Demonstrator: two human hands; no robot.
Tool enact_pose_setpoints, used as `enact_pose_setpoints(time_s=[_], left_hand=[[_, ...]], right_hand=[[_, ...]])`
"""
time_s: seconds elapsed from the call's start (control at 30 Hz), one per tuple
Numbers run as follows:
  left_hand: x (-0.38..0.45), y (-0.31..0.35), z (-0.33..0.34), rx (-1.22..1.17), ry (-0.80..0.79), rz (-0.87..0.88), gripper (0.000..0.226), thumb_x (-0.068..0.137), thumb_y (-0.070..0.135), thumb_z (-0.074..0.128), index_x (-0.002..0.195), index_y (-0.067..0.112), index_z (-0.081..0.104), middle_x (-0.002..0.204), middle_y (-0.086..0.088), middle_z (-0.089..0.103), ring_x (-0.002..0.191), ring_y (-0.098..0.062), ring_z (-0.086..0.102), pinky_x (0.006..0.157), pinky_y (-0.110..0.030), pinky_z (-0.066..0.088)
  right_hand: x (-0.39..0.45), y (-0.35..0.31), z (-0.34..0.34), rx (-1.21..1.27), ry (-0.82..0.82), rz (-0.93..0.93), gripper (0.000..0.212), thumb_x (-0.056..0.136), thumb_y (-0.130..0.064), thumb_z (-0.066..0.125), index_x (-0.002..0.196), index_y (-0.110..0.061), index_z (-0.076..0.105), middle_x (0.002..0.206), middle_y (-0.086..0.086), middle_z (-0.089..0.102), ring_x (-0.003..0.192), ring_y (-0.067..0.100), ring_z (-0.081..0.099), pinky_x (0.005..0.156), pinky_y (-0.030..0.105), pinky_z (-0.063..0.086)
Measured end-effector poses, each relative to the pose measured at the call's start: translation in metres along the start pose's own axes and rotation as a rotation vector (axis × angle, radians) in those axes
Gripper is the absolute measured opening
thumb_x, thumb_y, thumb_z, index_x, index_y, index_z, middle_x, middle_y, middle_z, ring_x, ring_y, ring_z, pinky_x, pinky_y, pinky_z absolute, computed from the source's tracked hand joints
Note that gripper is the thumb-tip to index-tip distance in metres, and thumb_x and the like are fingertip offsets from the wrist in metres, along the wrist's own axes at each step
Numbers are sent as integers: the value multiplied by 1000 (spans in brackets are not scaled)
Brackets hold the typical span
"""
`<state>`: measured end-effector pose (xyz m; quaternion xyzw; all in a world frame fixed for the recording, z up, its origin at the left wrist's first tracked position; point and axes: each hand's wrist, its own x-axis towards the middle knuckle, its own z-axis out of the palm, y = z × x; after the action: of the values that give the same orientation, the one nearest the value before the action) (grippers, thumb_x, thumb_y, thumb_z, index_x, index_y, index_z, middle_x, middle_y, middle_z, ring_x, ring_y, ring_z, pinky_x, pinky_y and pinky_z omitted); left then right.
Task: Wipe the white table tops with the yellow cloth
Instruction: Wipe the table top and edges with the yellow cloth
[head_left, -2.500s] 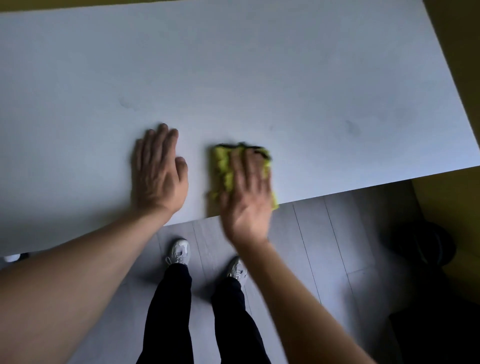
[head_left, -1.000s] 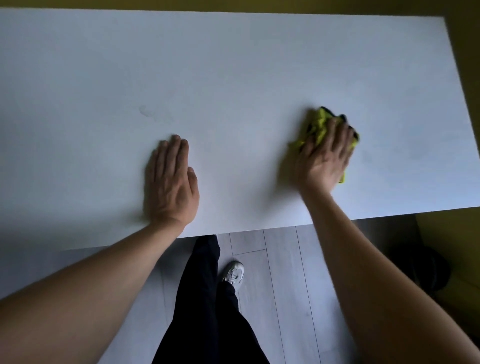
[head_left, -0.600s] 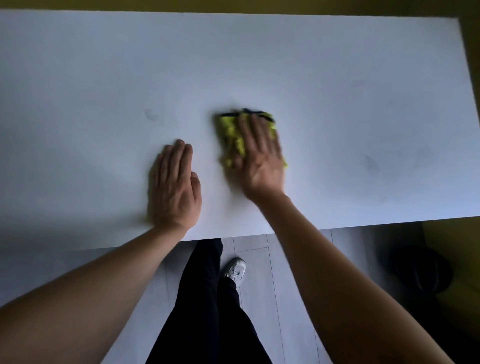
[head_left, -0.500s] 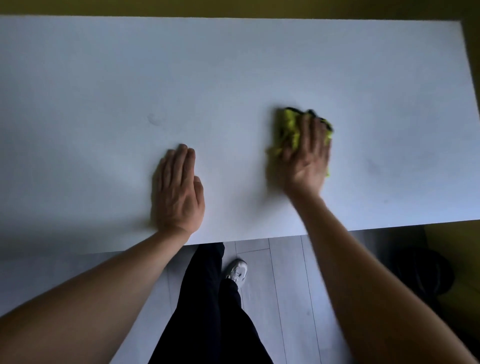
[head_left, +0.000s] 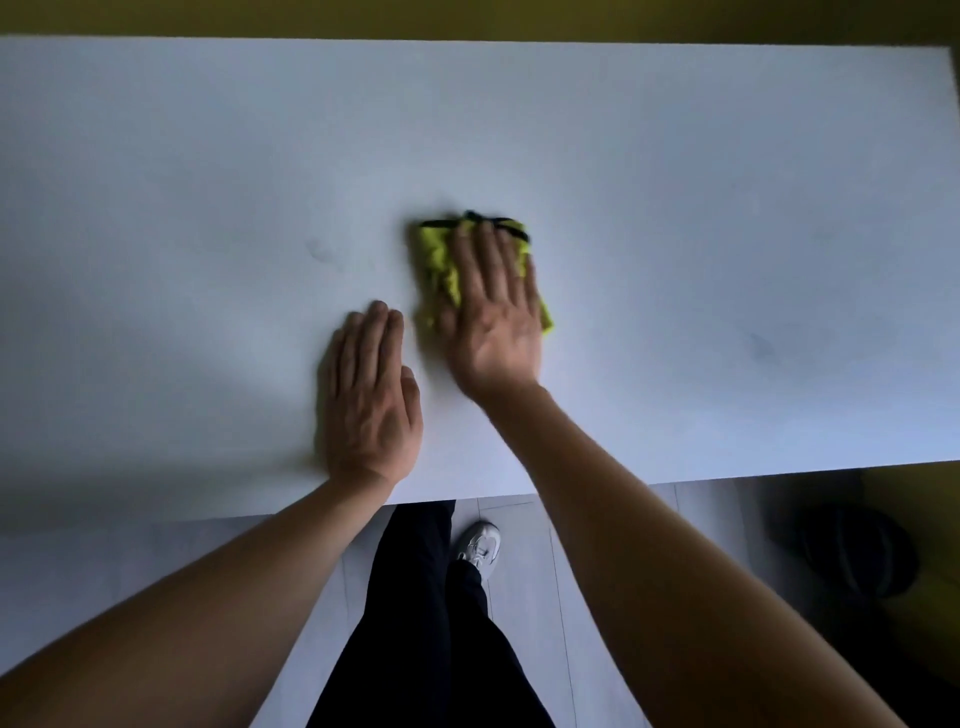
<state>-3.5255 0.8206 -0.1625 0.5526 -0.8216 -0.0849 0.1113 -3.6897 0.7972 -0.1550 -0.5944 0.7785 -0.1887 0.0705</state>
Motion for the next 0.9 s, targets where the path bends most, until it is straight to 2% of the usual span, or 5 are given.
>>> enact_pose_setpoints(time_s=[0.2,0.43,0.57,0.73,0.9], left_hand=[[1,-2,0,10,5,13,58,103,18,39,160,6,38,168,-11,34,156,-34,31,127,-49,25],[27,1,-8,-18,-10,-17,51,89,18,46,138,8,54,151,-14,51,125,-41,52,105,-50,40],[66,-13,-6,-7,16,24,55,95,17,45,149,7,49,161,-15,43,140,-42,45,118,-52,32],[105,-28,0,22,29,30,59,98,20,41,156,8,43,167,-14,36,152,-38,35,127,-47,19],[127,-31,1,-41,96,0,59,93,15,42,151,1,48,161,-19,44,150,-39,40,124,-52,28]], right_hand=[[6,37,-6,2,1,-114,63,99,-43,47,155,-14,37,162,11,31,152,28,24,122,48,21],[29,168,-59,-89,76,399,64,100,-42,32,158,-16,26,166,6,21,153,28,16,125,45,11],[39,157,-56,-116,153,641,64,102,-44,26,159,-15,23,166,8,19,154,25,13,125,47,9],[49,65,-18,-44,98,229,71,92,-42,40,154,-7,35,161,16,30,150,37,24,123,52,16],[61,-12,16,-9,-27,-134,62,101,-44,46,155,-16,36,163,10,30,153,25,22,123,47,19]])
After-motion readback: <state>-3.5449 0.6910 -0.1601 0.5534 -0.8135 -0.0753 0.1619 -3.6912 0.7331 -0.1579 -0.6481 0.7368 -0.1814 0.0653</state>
